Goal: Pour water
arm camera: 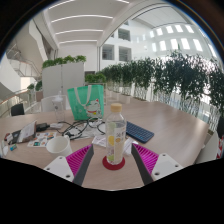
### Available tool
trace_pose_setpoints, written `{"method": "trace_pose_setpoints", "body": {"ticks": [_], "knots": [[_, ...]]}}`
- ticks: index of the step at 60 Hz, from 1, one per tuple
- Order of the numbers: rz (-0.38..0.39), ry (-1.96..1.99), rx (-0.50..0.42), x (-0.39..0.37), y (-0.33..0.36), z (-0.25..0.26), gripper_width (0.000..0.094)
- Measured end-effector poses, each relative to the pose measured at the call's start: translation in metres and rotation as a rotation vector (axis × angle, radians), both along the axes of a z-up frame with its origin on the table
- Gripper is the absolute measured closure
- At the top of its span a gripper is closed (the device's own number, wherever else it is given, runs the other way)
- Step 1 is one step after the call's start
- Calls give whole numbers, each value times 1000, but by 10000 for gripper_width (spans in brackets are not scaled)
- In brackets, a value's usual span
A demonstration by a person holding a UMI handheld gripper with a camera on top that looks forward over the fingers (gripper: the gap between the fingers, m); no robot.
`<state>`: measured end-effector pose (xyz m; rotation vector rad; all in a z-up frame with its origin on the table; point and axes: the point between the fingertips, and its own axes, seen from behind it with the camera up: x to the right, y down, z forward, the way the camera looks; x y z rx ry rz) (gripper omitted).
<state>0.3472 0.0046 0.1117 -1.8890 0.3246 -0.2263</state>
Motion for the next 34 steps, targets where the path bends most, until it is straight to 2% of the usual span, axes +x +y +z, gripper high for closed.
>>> {"method": "trace_pose_setpoints", "body": {"ticks": [7,24,34], "knots": [[-12,12,-7,-44,-61,42,100],[-101,25,-7,-150,-205,137,101],[-91,-5,5,-196,-260,174,110]]}}
